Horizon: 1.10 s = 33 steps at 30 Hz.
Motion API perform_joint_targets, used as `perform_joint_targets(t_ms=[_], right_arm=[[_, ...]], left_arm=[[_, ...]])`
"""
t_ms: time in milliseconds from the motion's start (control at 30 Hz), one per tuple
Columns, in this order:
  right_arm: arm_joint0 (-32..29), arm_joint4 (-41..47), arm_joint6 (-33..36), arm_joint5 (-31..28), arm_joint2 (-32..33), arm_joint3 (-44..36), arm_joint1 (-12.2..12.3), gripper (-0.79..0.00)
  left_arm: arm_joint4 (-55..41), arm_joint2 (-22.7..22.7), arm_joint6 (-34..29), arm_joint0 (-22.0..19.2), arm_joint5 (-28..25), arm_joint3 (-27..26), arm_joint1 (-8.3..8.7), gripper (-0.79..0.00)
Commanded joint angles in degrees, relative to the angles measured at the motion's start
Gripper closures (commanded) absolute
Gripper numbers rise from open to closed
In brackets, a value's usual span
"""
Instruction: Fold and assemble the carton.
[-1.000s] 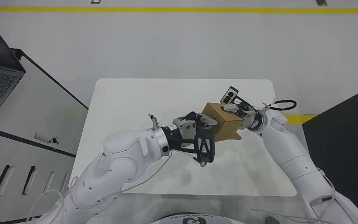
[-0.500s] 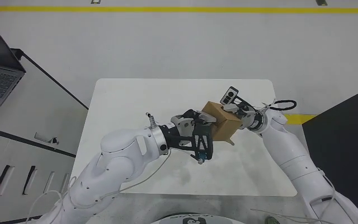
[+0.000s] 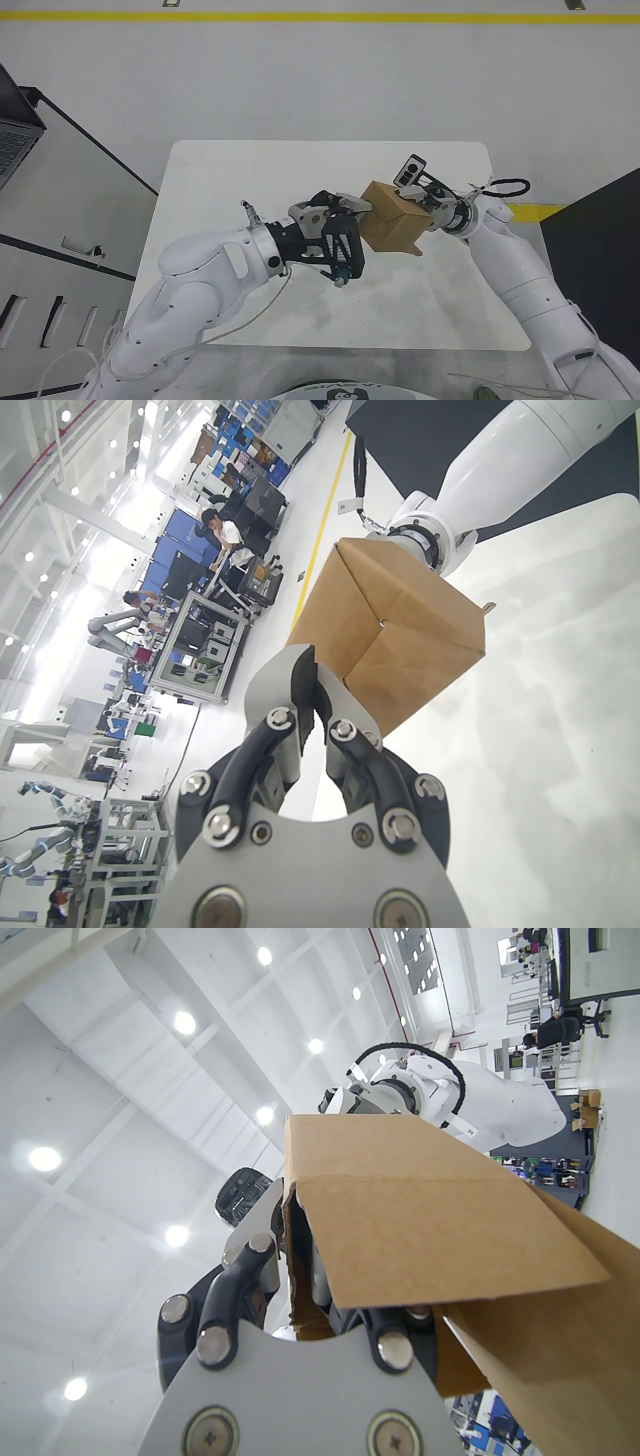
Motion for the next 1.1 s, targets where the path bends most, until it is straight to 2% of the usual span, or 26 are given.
perform_joint_targets(t_ms=[0,67,100,133,333,633,933,1067], right_arm=[[0.0,0.0,0.0,0.0,0.0,0.0,0.0,0.000],[0.0,0.0,0.0,0.0,0.0,0.0,0.0,0.000],[0.0,0.0,0.0,0.0,0.0,0.0,0.0,0.000],[0.0,0.0,0.0,0.0,0.0,0.0,0.0,0.000],[0.0,0.0,0.0,0.0,0.0,0.0,0.0,0.000],[0.0,0.0,0.0,0.0,0.0,0.0,0.0,0.000],[0.0,0.0,0.0,0.0,0.0,0.0,0.0,0.000],[0.0,0.0,0.0,0.0,0.0,0.0,0.0,0.000]], left_arm=[[-0.1,-0.5,-0.1,0.4,0.0,-0.2,0.08,0.000],[-0.4,-1.3,-0.2,0.8,-0.2,-0.7,0.20,0.000],[-0.7,-1.8,-0.3,1.1,-0.5,-0.8,0.27,-0.311],[-1.2,-2.3,-0.3,1.4,-1.1,-1.1,0.36,-0.785],[-6.8,-8.6,1.1,3.2,-4.5,-1.9,1.06,-0.785],[-16.5,-23.2,4.7,7.4,-10.8,-1.9,2.46,-0.785],[-28.6,-39.0,3.0,12.6,-18.4,-1.9,3.79,-0.785],[-33.9,-43.4,1.8,15.1,-19.1,-1.9,4.60,-0.785]])
